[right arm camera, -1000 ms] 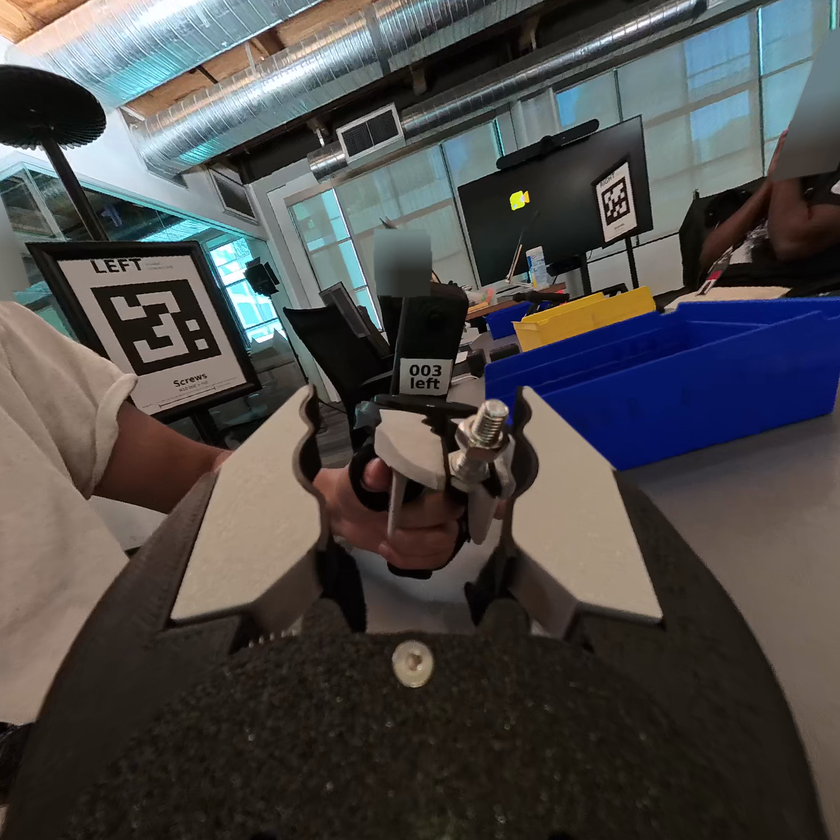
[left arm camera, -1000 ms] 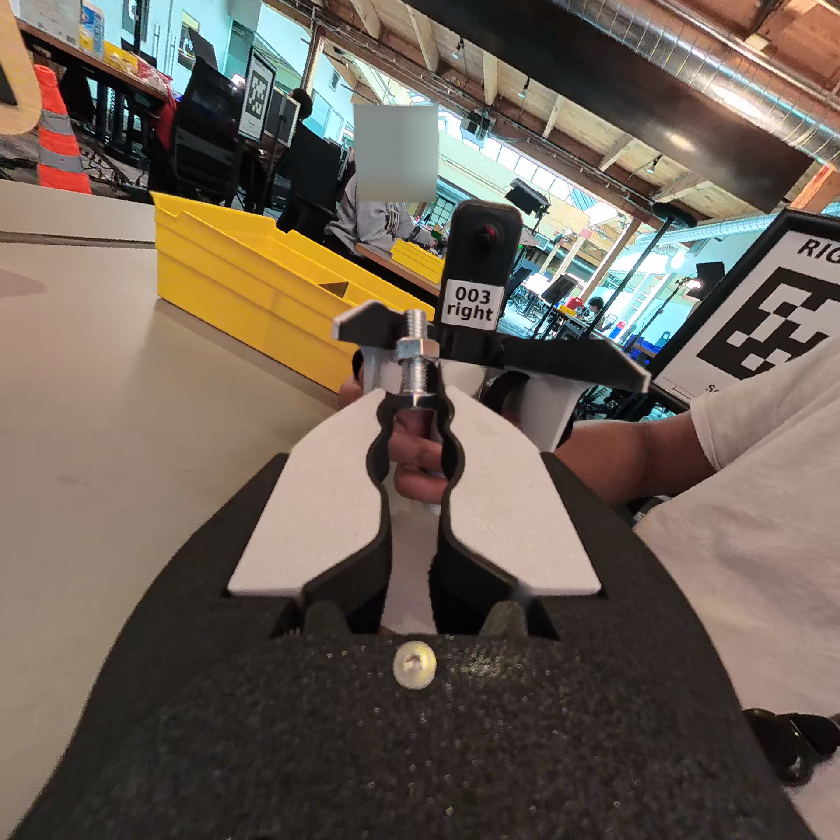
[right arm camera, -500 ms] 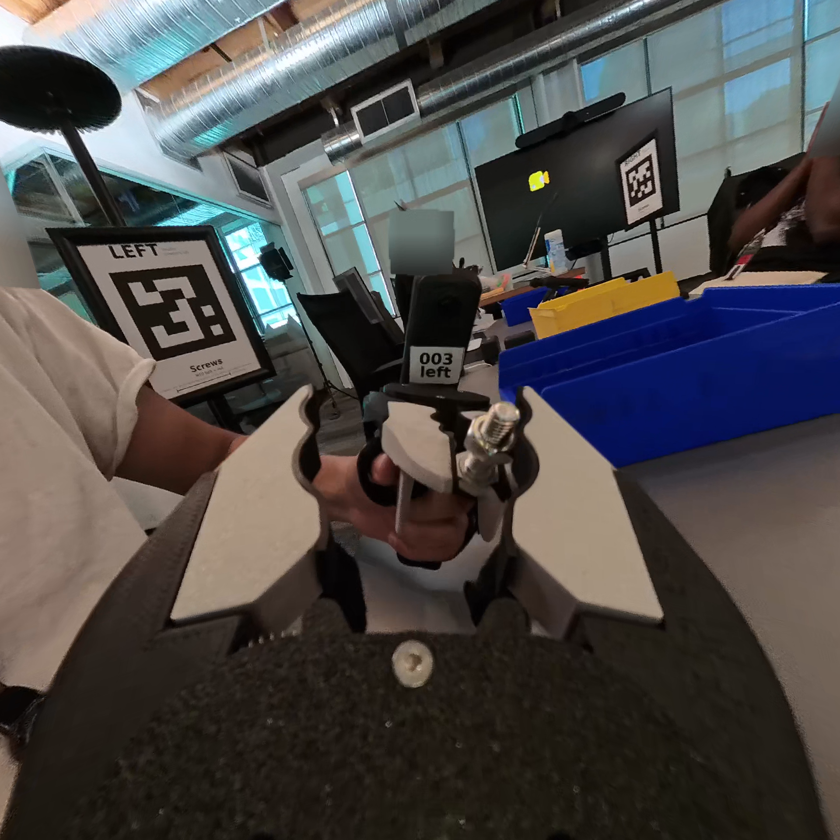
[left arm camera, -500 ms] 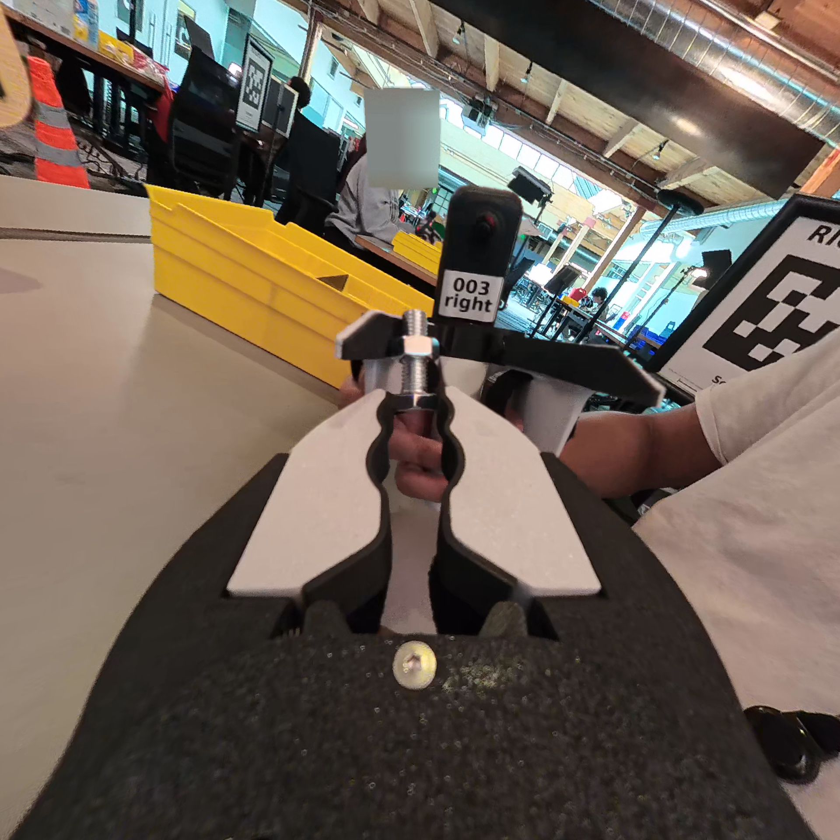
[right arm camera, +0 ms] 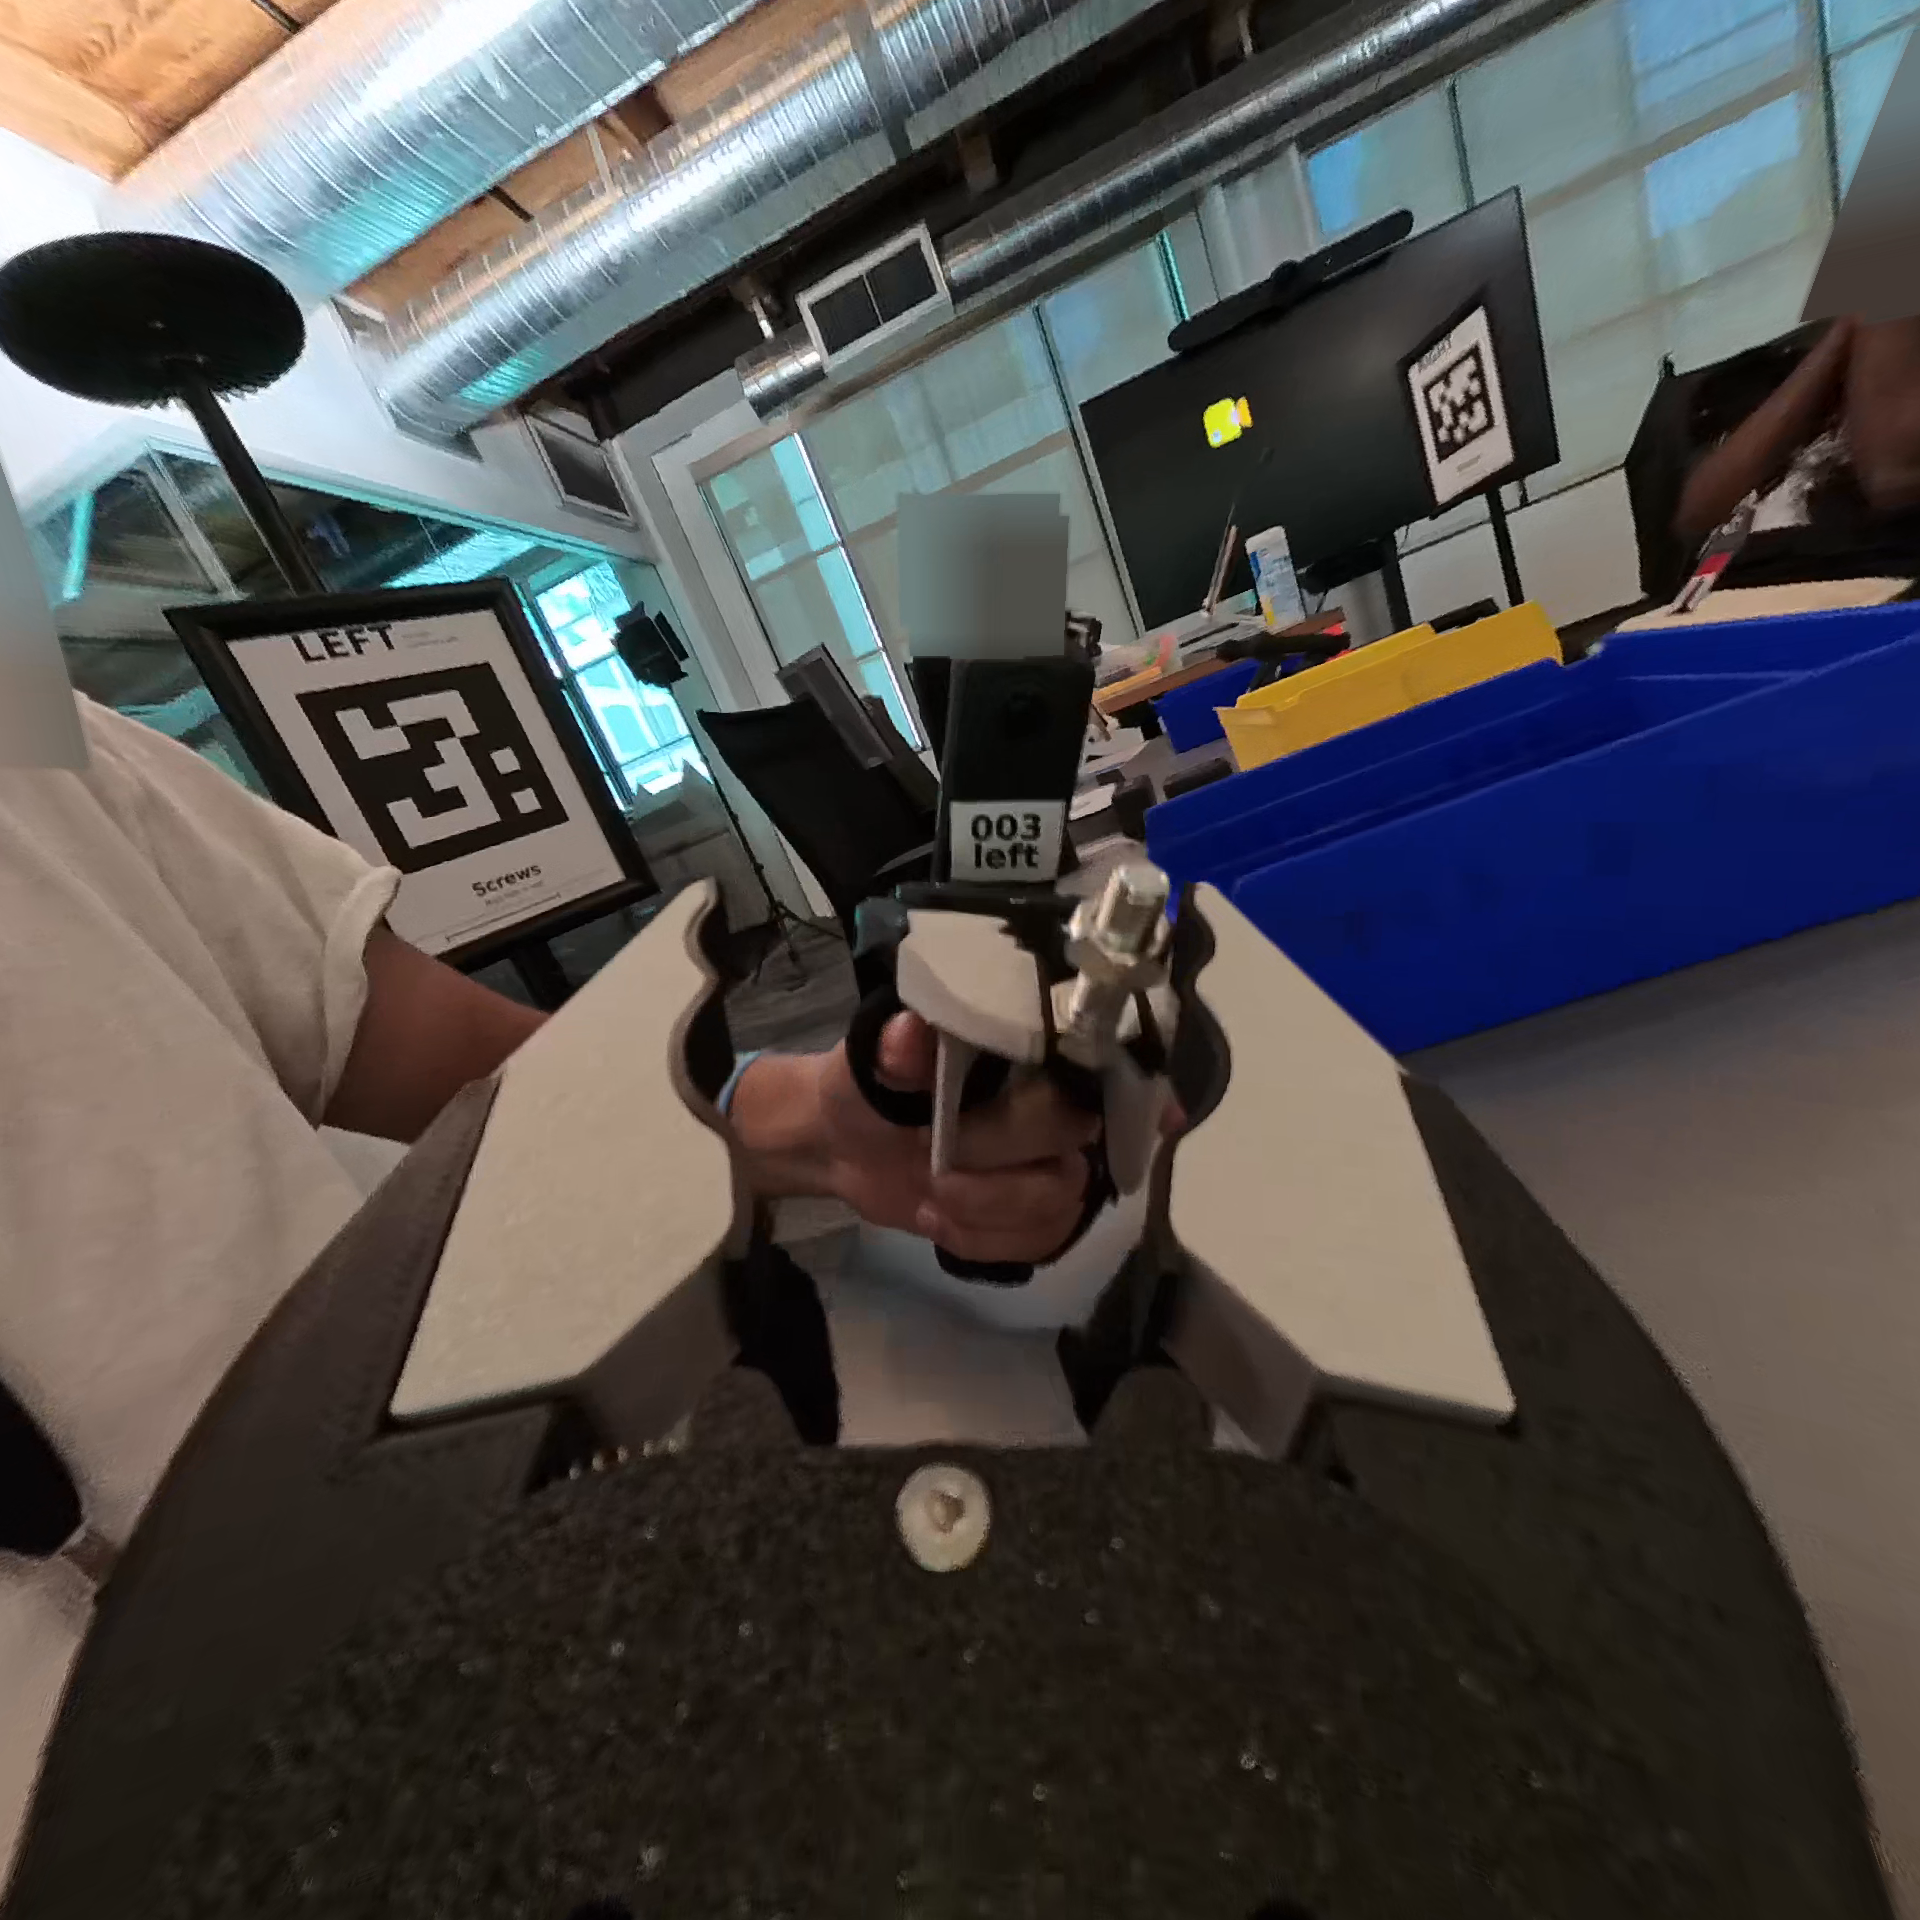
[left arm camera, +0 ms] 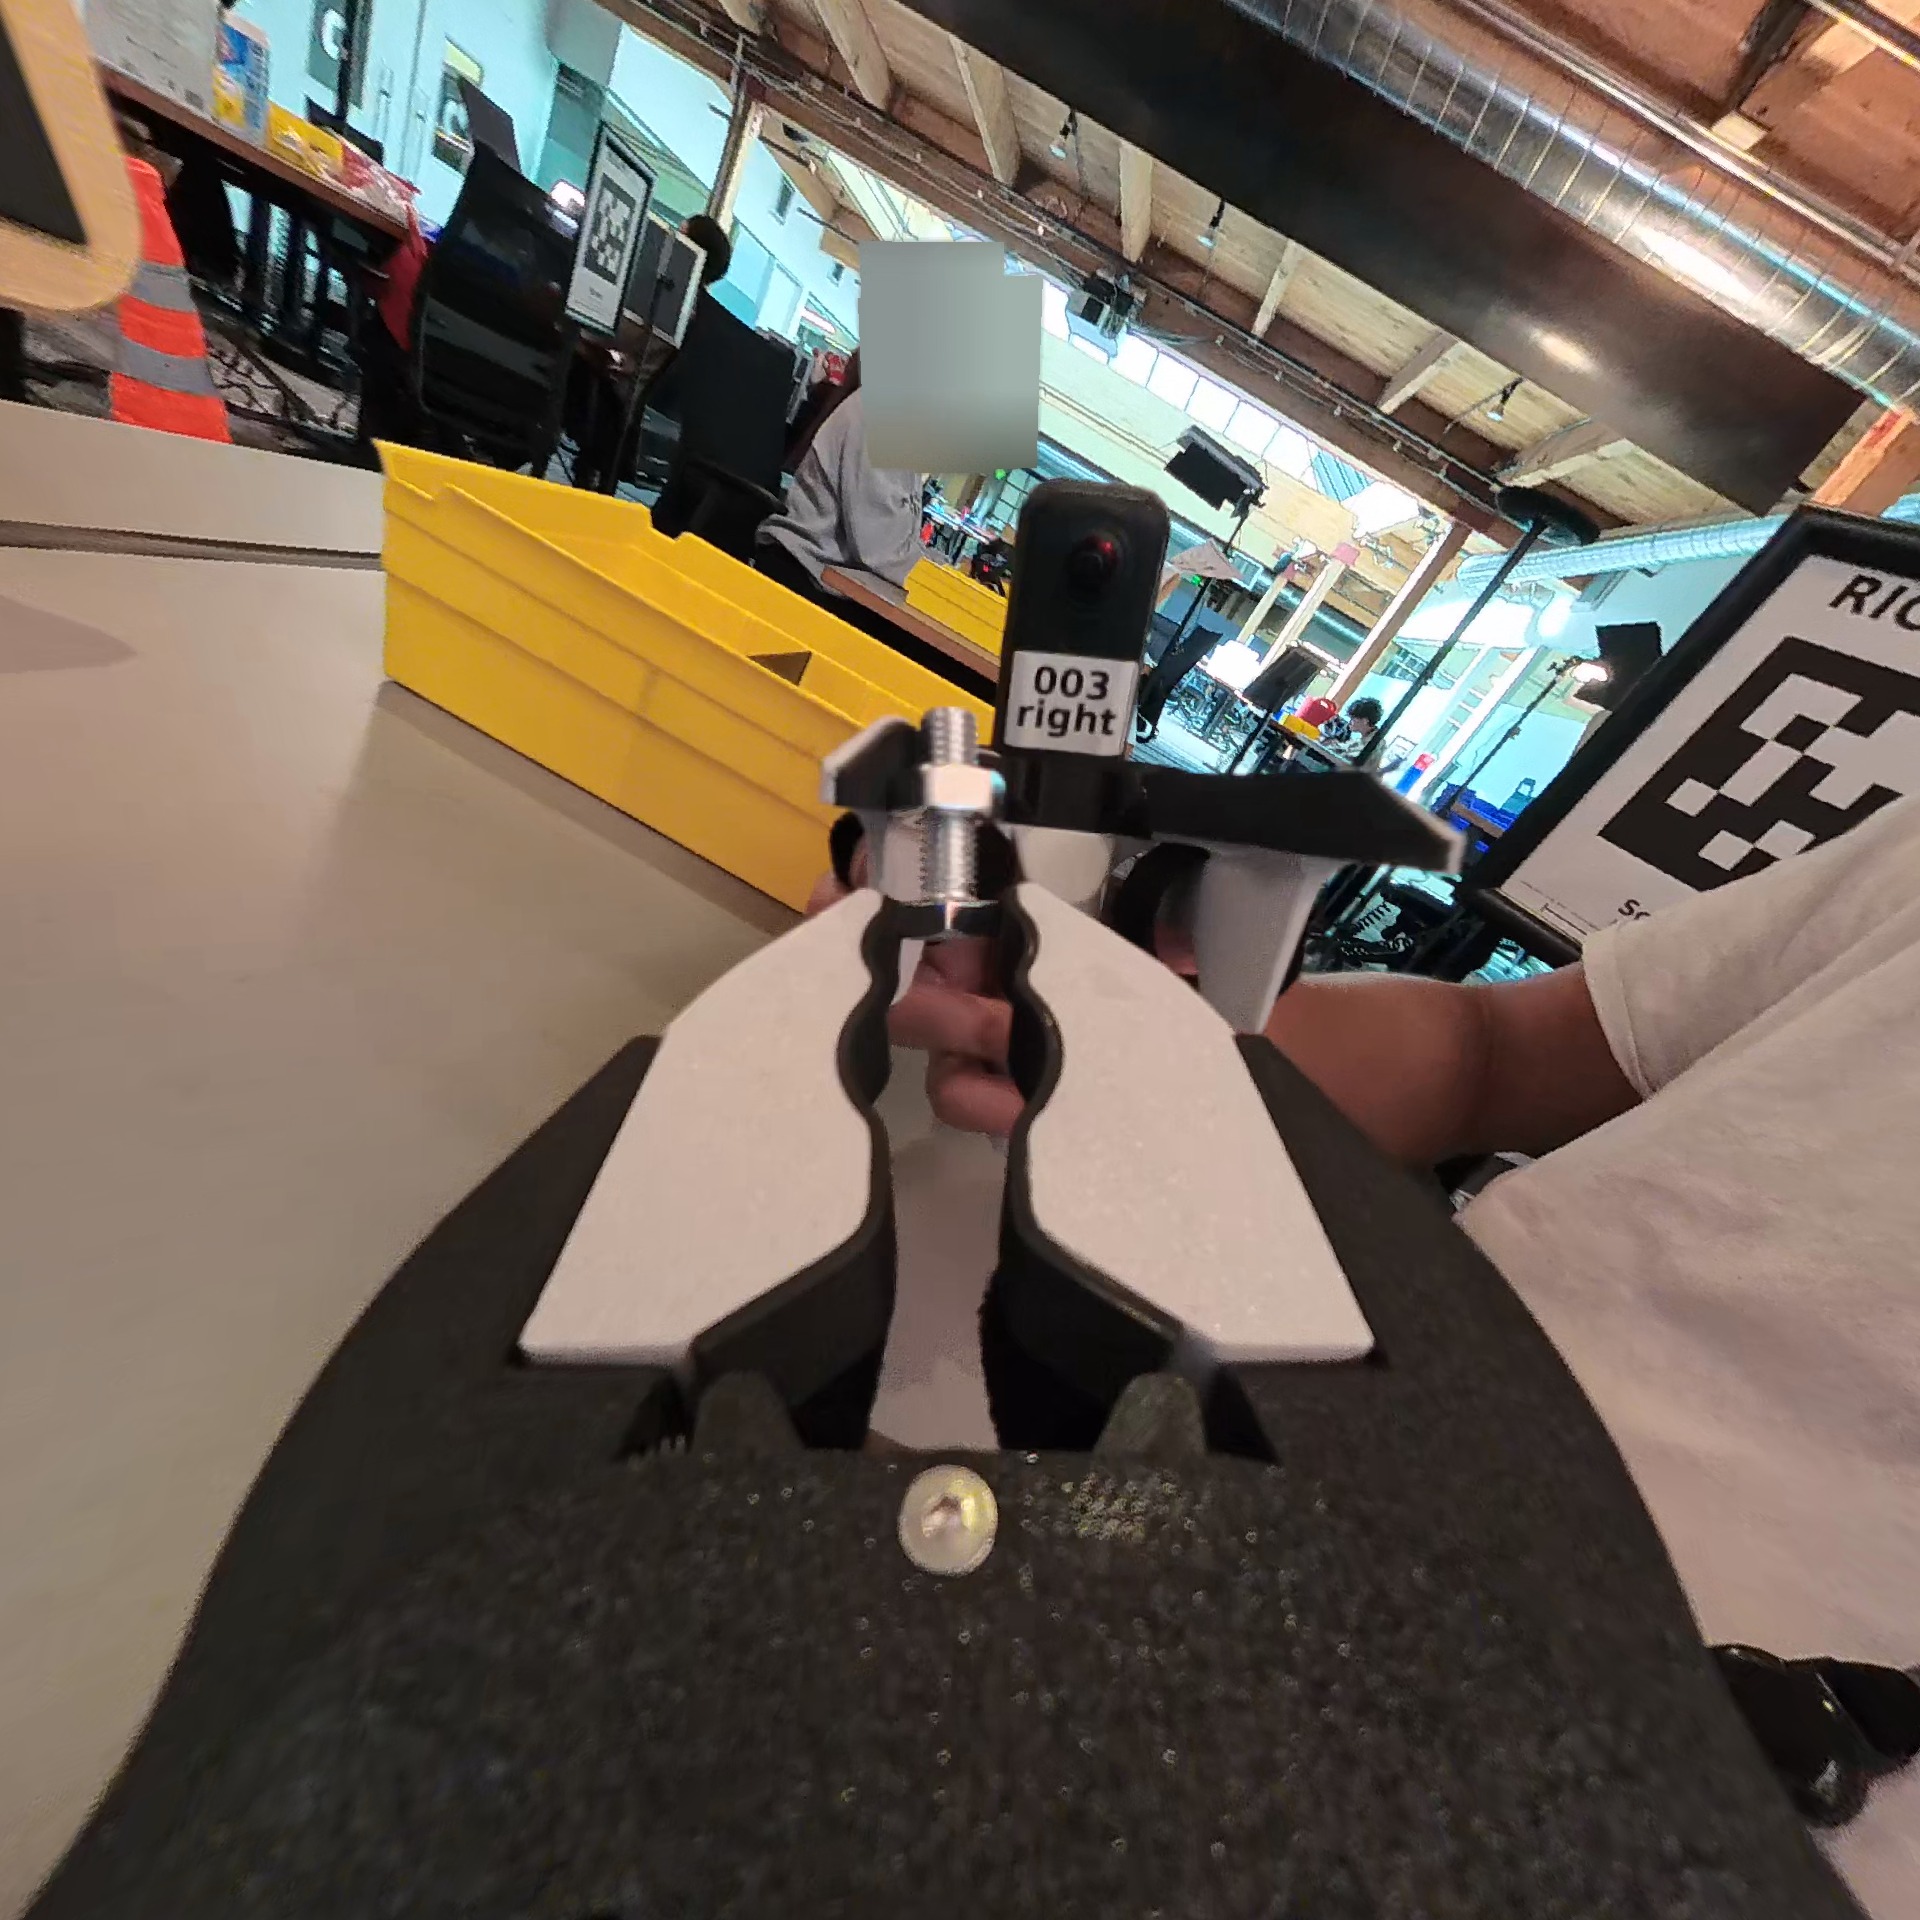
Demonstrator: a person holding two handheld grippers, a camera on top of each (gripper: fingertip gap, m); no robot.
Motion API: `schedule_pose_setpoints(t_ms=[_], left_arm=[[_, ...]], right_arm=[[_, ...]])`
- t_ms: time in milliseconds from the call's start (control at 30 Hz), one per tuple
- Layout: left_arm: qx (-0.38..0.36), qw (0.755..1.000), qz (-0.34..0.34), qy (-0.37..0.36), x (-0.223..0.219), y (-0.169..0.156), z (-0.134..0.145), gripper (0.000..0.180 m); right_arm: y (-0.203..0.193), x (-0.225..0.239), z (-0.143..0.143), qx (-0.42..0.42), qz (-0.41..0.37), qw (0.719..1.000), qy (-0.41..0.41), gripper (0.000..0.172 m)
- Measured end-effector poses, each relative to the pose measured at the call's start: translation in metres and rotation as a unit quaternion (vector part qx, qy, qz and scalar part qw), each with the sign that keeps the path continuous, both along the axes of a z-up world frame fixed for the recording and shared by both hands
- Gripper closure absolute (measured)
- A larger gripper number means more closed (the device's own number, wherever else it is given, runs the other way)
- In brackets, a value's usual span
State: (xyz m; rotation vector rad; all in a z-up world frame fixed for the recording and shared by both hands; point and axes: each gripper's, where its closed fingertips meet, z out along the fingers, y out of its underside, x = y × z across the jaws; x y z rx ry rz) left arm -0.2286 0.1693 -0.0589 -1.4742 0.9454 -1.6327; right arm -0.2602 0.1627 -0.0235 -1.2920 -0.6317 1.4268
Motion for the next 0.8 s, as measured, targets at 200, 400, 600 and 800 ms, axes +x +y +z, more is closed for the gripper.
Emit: schedule_pose_setpoints(t_ms=[200, 400, 600, 800], left_arm=[[-0.003, 1.0, -0.014, -0.004, 0.005, -0.008, 0.001, 0.163], [-0.067, 0.996, 0.004, -0.065, -0.012, 0.013, 0.013, 0.163], [-0.072, 0.995, -0.02, -0.062, -0.002, 0.001, 0.011, 0.163], [-0.063, 0.996, -0.021, -0.061, -0.002, -0.001, 0.013, 0.163]], right_arm=[[0.008, -0.004, 0.006, 0.009, -0.022, 1.0, 0.011, 0.085], [0.013, 0.015, 0.007, 0.008, -0.06, 0.998, 0.012, 0.086], [0.005, -0.013, 0.008, 0.005, -0.028, 1.0, 0.01, 0.079], [0.006, -0.008, 0.007, 0.015, -0.038, 0.999, -0.001, 0.081]])
